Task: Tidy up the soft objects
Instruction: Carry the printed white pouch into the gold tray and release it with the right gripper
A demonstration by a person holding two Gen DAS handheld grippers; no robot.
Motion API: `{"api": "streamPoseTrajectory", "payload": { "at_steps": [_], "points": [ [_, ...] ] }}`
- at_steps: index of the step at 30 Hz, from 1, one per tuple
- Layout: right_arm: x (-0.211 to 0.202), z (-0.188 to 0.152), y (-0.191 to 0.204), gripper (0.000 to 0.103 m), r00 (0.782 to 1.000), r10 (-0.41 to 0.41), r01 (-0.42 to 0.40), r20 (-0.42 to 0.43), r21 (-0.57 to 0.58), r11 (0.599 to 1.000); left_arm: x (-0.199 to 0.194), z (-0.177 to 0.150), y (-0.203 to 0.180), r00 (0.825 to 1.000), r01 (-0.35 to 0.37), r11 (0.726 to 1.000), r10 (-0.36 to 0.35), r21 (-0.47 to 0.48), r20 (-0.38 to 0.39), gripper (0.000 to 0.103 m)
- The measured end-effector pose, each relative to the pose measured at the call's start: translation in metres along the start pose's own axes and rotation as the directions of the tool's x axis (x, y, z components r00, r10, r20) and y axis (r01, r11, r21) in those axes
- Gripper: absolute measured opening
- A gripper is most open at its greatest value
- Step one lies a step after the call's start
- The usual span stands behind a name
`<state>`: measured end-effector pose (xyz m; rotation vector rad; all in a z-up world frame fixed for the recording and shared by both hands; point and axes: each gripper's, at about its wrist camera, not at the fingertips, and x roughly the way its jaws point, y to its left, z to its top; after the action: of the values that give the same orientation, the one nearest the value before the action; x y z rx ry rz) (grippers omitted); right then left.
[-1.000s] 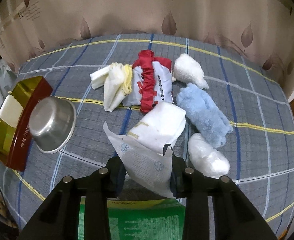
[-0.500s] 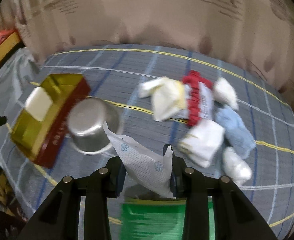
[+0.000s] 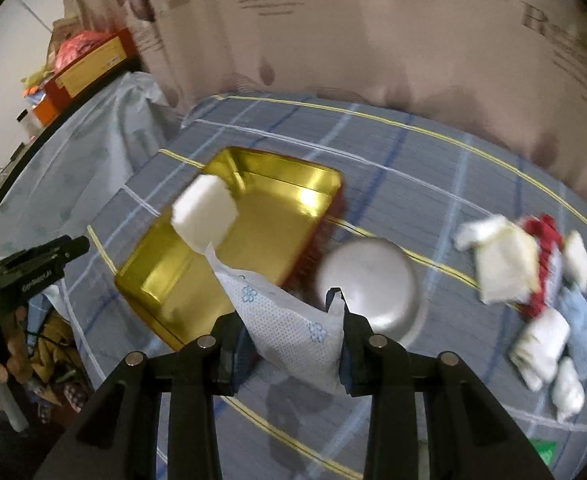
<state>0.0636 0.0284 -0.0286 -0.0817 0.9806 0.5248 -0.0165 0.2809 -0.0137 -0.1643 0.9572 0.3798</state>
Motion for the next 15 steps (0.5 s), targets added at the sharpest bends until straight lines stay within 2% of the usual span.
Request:
{"api": "streamPoseTrajectory", "payload": {
  "at_steps": [6, 10, 15],
  "points": [
    [0.039, 0.034, 0.029, 0.034, 1.000, 0.007, -0.008, -0.016, -0.038, 0.999, 0.005, 0.005, 0.024, 1.000, -0.027, 0.998, 0.027, -0.058, -0.006, 0.035],
    [0.064, 0.051, 0.035, 0.036, 0.999, -0.014, 0.013, -0.042, -0.039, 0.999, 0.004, 0.007, 0.032, 1.000, -0.006, 0.996, 0.005, -0.084, -0.007, 0.035],
    [0.096, 0.072, 0.043, 0.036, 0.997, -0.053, 0.050, -0.050, -0.055, 0.997, 0.007, 0.007, 0.035, 1.000, -0.019, 0.996, 0.018, -0.090, -0.011, 0.035]
  ]
}}
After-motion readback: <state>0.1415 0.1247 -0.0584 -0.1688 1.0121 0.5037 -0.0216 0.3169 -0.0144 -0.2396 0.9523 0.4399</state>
